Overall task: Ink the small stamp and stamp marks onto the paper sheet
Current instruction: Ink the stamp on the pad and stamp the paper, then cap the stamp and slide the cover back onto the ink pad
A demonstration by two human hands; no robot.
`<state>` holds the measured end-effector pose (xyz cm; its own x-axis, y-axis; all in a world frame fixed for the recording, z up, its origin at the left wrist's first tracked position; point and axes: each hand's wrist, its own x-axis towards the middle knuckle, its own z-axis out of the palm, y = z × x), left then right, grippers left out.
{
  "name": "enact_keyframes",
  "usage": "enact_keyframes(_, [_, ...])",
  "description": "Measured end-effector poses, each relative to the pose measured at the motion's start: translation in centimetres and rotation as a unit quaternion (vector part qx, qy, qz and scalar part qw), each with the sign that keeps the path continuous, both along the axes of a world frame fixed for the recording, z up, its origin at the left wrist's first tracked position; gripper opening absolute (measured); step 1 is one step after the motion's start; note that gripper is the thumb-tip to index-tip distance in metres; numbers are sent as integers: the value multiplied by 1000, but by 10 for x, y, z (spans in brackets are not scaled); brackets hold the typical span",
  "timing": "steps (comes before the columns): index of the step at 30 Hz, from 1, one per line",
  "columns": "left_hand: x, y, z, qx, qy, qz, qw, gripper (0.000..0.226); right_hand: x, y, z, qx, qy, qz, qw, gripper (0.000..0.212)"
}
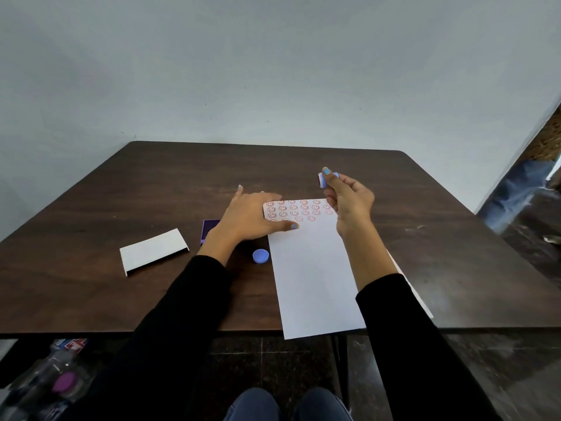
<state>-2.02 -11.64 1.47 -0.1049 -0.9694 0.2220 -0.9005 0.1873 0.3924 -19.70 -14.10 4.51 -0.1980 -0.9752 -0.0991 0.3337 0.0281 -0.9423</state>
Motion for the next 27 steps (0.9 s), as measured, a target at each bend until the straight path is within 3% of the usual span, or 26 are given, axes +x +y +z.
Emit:
enact_keyframes(6, [17,51,-4,3,-7,1,1000,62,17,18,8,0,-14,45,999,20])
enact_keyframes(14, [12,85,-23,-69,-104,12,992,45,35,32,3,10,-5,82,997,23])
enact_keyframes(24, [10,87,-29,-85,-50,35,994,29,40,30,-7,13,-1,85,996,20])
enact_keyframes(27, [8,87,-26,-150,51,44,986,31,40,30,-10,29,-37,92,995,21])
